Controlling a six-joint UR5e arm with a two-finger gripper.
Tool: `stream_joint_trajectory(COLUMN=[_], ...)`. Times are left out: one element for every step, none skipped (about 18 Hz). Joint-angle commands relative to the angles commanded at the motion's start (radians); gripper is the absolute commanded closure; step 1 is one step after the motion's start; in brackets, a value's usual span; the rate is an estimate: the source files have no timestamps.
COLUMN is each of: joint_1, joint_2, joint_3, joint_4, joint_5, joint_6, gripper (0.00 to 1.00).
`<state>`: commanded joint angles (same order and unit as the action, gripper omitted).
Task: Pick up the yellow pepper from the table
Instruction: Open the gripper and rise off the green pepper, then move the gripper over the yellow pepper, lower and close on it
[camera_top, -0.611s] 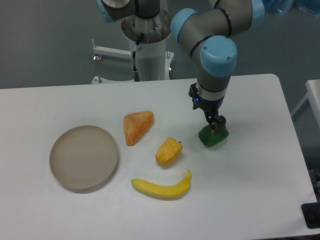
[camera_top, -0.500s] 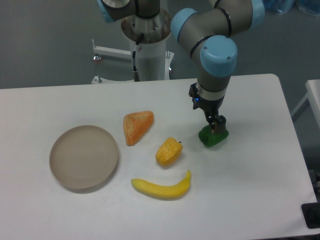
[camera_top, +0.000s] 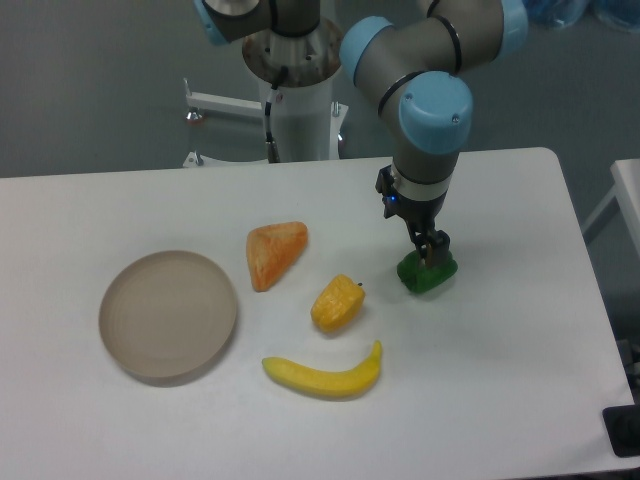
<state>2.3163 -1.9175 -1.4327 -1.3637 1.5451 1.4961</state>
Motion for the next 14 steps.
stream_joint_trajectory(joint_1=[0.0,-0.003,-0.02,-0.032,-0.053,-0.066,-0.081,-0.092,-0.097,-0.098,-0.103,-0.106,-0.109,-0.11], joint_2=[-0.005,-0.011,-0.024,-0.04,-0.06,-0.078,-0.098,-0.113,-0.127,-0.133,-0.144,-0.149,-0.15,-0.153], joint_3=[0.0,0.0,0.005,0.003,0.003,0.005,0.003,0.006,0.011,0.009,0.011,0.003,-0.006,-0.014], joint_4=[0.002,0.003,0.018,0.053,0.105,0.139,0.176,0.187,0.19,0.19,0.19,0.19,0.19,0.192], joint_5=[-0.023,-0.031,-0.031,-0.031,-0.031,-0.03,-0.028,-0.022,-0.014,-0.011,-0.01,-0.011,-0.011,-0.011], joint_6=[-0.026,-0.074,-0.12,-0.178,-0.241,-0.278,-0.299,-0.301,-0.3,-0.298,-0.303,-0.31,-0.319,-0.32], gripper=[0.0,0.0,0.0,0.0,0.0,0.0,0.0,0.0,0.0,0.0,0.0,0.0,0.0,0.0])
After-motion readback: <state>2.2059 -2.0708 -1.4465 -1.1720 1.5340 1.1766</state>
